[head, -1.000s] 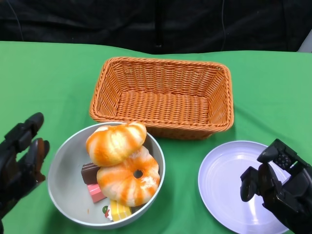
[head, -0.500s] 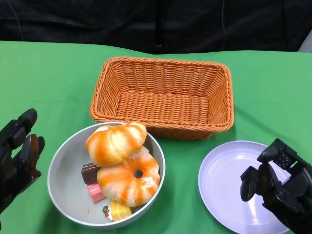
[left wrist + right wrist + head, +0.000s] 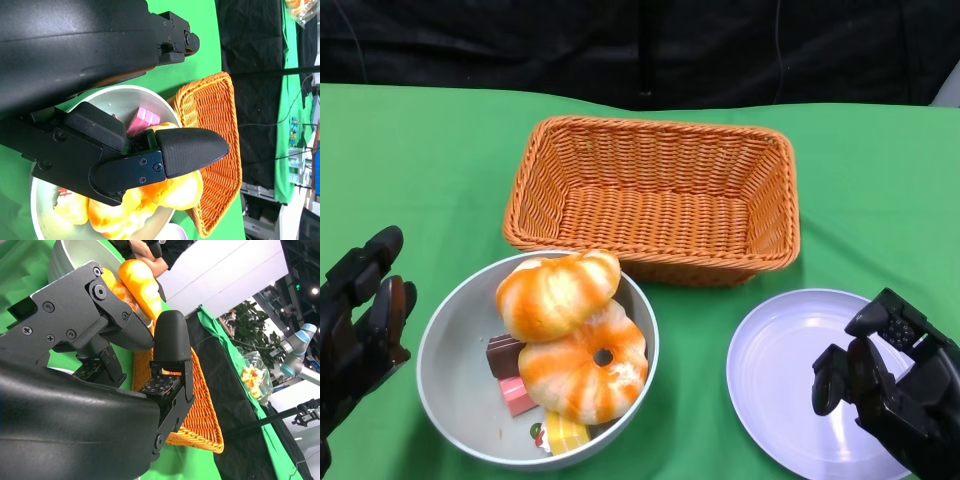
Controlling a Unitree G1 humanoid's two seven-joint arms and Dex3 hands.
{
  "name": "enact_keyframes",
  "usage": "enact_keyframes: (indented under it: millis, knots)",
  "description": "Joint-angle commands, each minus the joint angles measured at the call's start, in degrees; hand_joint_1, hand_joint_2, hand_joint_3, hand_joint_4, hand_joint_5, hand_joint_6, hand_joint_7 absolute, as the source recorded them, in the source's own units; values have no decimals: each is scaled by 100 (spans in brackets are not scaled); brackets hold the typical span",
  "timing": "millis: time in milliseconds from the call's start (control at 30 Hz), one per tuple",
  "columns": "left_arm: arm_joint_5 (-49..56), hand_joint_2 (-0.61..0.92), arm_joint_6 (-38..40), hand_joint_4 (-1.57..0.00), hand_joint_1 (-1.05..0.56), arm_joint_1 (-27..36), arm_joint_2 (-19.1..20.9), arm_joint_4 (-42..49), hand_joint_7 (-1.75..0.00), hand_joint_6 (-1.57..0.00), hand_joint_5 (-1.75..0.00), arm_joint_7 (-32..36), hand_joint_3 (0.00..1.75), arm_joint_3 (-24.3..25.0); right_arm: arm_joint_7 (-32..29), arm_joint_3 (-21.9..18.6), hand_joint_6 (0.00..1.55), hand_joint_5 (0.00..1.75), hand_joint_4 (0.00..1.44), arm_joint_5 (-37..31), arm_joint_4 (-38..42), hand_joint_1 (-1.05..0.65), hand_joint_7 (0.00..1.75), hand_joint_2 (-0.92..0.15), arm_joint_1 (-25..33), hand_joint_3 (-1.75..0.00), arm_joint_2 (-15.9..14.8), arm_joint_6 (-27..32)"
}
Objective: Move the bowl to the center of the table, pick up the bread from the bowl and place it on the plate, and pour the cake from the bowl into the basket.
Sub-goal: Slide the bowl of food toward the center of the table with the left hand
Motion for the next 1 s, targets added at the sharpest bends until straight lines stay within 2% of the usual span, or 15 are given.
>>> enact_keyframes:
  millis: [33, 300, 500, 1000]
  knots:
    - [-47, 92, -6, 0, -100, -27, 21, 2, 0, 0, 0, -21, 82, 38, 48, -63, 84, 173, 92, -4, 26, -8, 154, -56, -28, -118, -48, -86]
    - [66, 92, -43, 0, -100, -32, 4, 0, 0, 0, 0, 69, 81, -14, 66, -51, 84, 174, 93, -4, -8, -8, 154, -55, -8, -120, -46, -76]
    - [-22, 92, 56, 0, -100, 2, 71, -146, 0, 0, 0, 14, 82, 50, -26, -28, 83, 175, 91, 37, -271, -9, 156, -58, 72, -115, -31, 44]
    - [-5, 92, 87, 0, -101, -69, 93, -59, 0, 0, 0, 11, 82, 61, -38, -10, 82, 175, 92, 34, -170, -7, 156, -53, -5, -125, 8, -17]
